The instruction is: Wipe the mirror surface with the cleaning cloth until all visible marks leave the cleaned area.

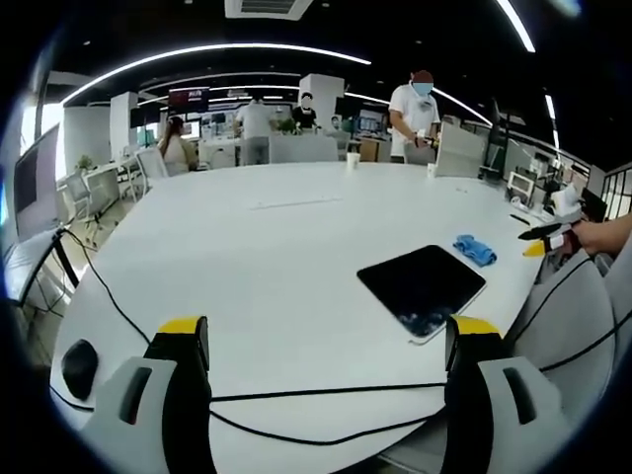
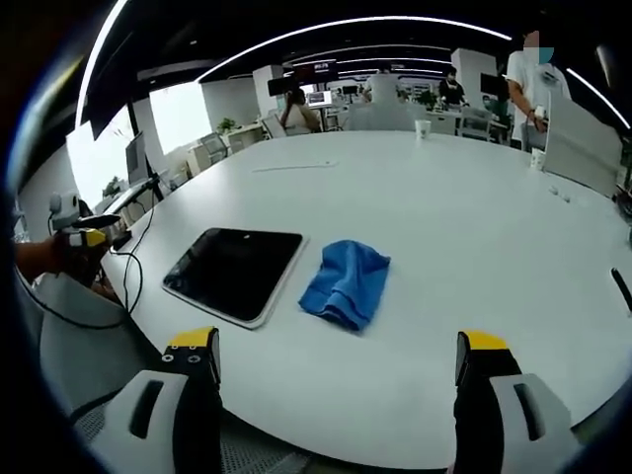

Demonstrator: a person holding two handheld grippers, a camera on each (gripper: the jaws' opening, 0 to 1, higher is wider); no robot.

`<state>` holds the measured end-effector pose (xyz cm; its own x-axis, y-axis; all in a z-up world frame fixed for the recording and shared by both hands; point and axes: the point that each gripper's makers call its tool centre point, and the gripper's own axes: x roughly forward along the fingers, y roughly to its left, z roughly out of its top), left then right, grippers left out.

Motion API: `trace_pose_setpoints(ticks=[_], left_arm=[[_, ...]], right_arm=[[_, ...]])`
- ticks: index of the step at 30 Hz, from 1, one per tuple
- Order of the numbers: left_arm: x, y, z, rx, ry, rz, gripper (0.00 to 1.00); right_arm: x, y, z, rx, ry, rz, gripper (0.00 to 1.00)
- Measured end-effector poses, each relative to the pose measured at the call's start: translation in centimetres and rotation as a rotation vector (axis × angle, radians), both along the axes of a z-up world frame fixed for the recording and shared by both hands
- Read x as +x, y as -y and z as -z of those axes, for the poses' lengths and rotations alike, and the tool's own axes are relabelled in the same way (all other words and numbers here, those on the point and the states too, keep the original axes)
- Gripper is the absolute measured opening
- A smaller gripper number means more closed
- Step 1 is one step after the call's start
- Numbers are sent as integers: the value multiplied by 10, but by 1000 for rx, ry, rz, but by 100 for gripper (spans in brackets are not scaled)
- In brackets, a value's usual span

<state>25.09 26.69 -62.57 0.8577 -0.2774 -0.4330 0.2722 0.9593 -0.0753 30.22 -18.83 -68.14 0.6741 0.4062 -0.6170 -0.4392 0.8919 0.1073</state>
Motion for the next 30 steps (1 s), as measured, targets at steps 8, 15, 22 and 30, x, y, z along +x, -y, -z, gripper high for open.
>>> trace_pose_setpoints(ticks=[8, 15, 22, 30], left_arm=[[3, 3, -3, -20, 15, -4, 99], [4, -2, -2, 2, 18, -21, 99], [5, -3, -1, -11, 11, -17, 99], [4, -1, 3, 8, -2, -4, 99]], right_arm=[[-2, 1, 5, 4, -10, 11, 98], [1, 2, 3, -1, -10, 12, 98], [6, 6, 0, -21, 12, 23, 98], [16, 1, -24, 4, 25, 33, 98]])
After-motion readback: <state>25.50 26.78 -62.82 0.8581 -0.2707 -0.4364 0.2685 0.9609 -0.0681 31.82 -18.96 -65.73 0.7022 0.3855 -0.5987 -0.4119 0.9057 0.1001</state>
